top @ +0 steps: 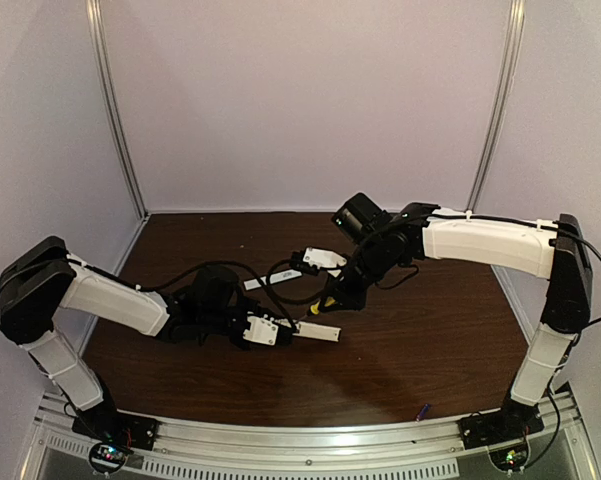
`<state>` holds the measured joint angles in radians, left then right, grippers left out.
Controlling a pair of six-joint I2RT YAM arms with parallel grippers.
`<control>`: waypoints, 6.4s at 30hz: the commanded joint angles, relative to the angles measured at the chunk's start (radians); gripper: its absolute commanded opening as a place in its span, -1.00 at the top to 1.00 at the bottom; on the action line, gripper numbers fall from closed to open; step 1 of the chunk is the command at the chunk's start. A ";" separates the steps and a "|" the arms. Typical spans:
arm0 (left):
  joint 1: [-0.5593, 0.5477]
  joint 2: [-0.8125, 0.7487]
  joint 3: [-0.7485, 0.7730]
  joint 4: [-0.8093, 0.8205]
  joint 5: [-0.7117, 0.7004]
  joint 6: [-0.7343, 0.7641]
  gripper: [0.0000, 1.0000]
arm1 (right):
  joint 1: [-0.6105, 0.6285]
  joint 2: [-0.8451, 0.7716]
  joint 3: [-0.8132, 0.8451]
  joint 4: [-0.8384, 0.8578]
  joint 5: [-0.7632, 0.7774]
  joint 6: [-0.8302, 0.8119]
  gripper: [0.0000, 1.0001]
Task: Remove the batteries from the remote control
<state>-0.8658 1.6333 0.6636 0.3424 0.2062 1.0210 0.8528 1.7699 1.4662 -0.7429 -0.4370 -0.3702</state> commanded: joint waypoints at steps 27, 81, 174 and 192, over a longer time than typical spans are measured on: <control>-0.012 0.019 0.004 -0.024 0.008 0.037 1.00 | 0.006 0.056 0.022 -0.033 -0.033 -0.016 1.00; -0.022 0.023 0.002 -0.036 -0.031 0.073 1.00 | -0.006 0.106 -0.014 0.007 -0.076 -0.012 1.00; 0.136 -0.232 -0.134 0.167 -0.735 -1.191 1.00 | -0.008 -0.476 -0.543 0.941 0.589 0.455 1.00; 0.208 -0.067 -0.203 0.192 -0.715 -1.440 1.00 | -0.010 -0.447 -0.555 0.983 0.556 0.451 1.00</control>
<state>-0.6609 1.5307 0.4709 0.4789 -0.4950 -0.3347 0.8448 1.3151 0.9081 0.2272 0.1204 0.0757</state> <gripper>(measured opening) 0.307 0.178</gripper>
